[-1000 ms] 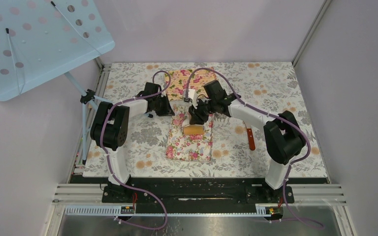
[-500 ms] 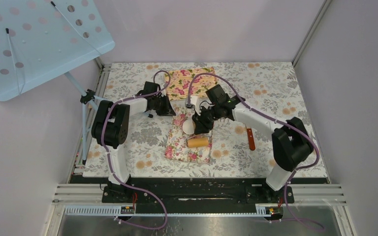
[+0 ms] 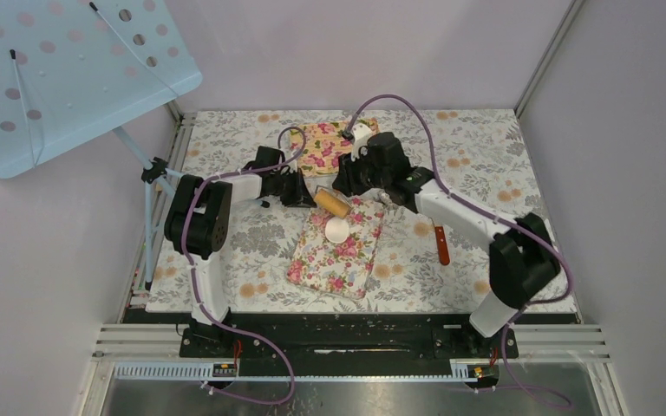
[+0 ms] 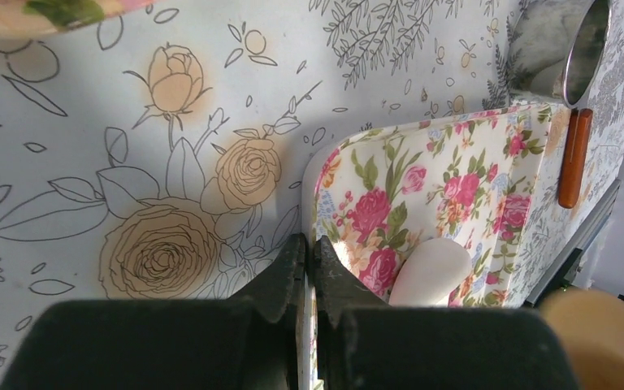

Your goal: Roll out the dumpling wrappers from the dough

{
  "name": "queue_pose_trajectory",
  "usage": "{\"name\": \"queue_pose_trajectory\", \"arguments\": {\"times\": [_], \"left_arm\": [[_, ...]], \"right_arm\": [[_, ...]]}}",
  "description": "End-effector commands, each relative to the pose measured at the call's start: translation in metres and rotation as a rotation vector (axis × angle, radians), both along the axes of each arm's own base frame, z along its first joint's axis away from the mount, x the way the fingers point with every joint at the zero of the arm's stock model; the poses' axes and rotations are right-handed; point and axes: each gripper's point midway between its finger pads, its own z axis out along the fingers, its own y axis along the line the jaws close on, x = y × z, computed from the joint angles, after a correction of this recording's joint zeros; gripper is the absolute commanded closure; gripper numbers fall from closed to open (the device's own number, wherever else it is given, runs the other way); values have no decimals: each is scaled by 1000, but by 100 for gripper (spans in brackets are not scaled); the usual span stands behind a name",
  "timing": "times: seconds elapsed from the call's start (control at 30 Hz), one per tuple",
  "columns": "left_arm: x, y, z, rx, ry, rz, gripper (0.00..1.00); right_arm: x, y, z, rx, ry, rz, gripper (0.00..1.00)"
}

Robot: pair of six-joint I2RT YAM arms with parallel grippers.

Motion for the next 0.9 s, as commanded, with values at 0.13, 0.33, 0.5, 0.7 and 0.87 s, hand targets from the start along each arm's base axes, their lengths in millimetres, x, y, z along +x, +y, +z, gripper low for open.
{"name": "queue_pose_trajectory", "arguments": {"times": [0.13,0.33,0.5,0.7,0.87], "left_arm": [[-19,8,-18,74,41,24,100],[-13,19,-21,138,8,94,100],[-11,20,-21,145,4,102,100],[-11,18,-22,138,8,94,100],[-11,17,-21,132,9,87,100]], "right_arm": [[31,-24,-49,14,139,-377,100],[34,-47,-55,-21,133,-469,100],[19,-40,-54,21,227,-459,100],[22,-43,-6,22,113,-409,100],[8,-22,35,-15,-66,-105,100]]}}
